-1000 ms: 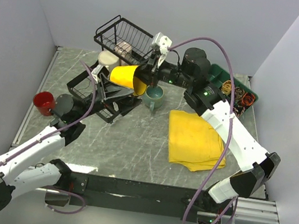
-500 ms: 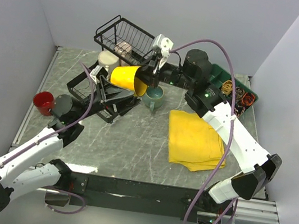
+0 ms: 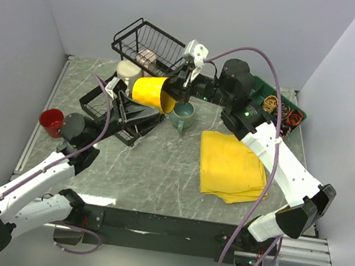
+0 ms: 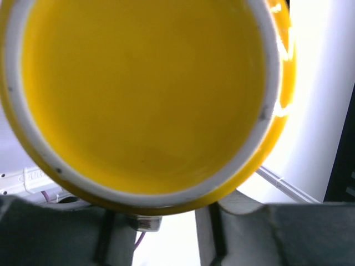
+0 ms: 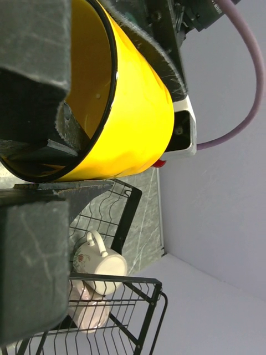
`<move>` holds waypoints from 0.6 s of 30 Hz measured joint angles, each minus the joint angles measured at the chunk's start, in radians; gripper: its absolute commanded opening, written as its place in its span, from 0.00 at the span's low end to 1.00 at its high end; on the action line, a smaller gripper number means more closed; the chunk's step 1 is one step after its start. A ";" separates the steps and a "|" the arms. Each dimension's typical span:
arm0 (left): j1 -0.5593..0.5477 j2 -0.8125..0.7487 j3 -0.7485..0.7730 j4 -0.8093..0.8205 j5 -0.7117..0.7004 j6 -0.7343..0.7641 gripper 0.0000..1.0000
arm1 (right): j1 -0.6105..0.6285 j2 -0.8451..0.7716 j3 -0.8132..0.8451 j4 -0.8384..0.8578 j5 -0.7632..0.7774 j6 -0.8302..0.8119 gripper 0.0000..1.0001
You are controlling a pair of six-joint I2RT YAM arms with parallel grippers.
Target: Load the cups into the dish rack
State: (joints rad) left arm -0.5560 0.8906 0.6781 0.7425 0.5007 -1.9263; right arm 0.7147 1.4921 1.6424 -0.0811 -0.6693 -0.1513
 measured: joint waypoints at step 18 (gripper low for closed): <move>-0.001 0.012 -0.031 0.039 -0.002 0.047 0.01 | 0.000 -0.055 -0.106 0.034 0.009 -0.021 0.60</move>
State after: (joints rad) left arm -0.5568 0.9028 0.6468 0.7818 0.4988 -1.8797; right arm 0.7147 1.4368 1.5360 -0.0475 -0.6605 -0.1719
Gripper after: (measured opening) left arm 0.202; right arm 0.443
